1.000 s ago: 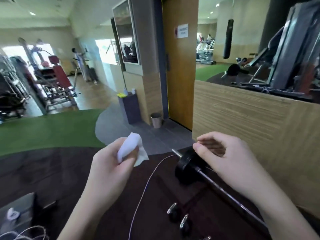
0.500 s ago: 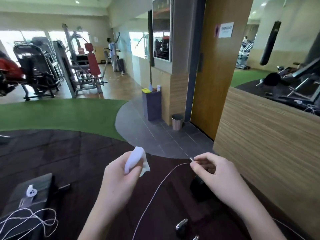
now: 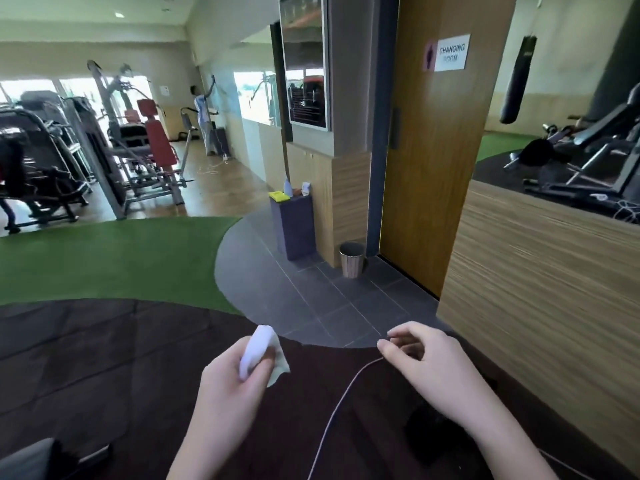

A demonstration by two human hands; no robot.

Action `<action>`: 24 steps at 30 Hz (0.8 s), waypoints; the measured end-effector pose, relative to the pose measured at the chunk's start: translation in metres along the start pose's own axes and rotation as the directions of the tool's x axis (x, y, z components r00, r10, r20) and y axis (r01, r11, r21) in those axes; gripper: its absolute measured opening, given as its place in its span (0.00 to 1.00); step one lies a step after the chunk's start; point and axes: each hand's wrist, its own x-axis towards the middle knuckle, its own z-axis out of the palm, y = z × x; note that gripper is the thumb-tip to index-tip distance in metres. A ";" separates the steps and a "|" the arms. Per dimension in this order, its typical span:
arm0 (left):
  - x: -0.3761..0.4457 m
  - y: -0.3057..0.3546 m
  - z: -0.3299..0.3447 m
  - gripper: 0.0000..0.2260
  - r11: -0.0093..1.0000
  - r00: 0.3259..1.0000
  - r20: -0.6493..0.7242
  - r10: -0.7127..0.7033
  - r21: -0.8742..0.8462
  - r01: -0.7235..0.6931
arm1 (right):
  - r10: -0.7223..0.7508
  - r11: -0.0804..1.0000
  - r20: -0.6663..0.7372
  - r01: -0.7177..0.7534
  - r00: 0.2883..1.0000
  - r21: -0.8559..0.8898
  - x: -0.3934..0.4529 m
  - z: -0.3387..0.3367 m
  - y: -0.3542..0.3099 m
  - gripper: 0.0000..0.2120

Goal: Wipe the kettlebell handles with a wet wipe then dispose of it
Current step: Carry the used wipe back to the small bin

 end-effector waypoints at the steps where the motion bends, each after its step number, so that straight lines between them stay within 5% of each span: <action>1: 0.022 -0.003 0.001 0.17 1.000 1.000 0.009 0.020 0.001 -0.020 | 0.007 1.000 -0.021 -0.007 1.000 -0.002 0.019 0.004 -0.003 0.12; 10: 0.203 -0.022 0.018 0.23 0.999 0.992 0.126 0.011 0.035 -0.015 | 0.112 0.993 -0.042 -0.113 0.993 -0.037 0.175 0.040 -0.016 0.15; 15: 0.304 -0.032 0.030 0.12 0.994 0.991 0.130 0.041 0.093 -0.054 | 0.112 0.994 -0.079 -0.112 0.991 -0.003 0.267 0.047 -0.027 0.16; 24: 0.507 -0.024 0.081 0.12 0.994 0.986 0.153 0.059 0.086 -0.072 | 0.075 0.997 -0.122 -0.078 0.990 -0.015 0.469 0.044 -0.033 0.15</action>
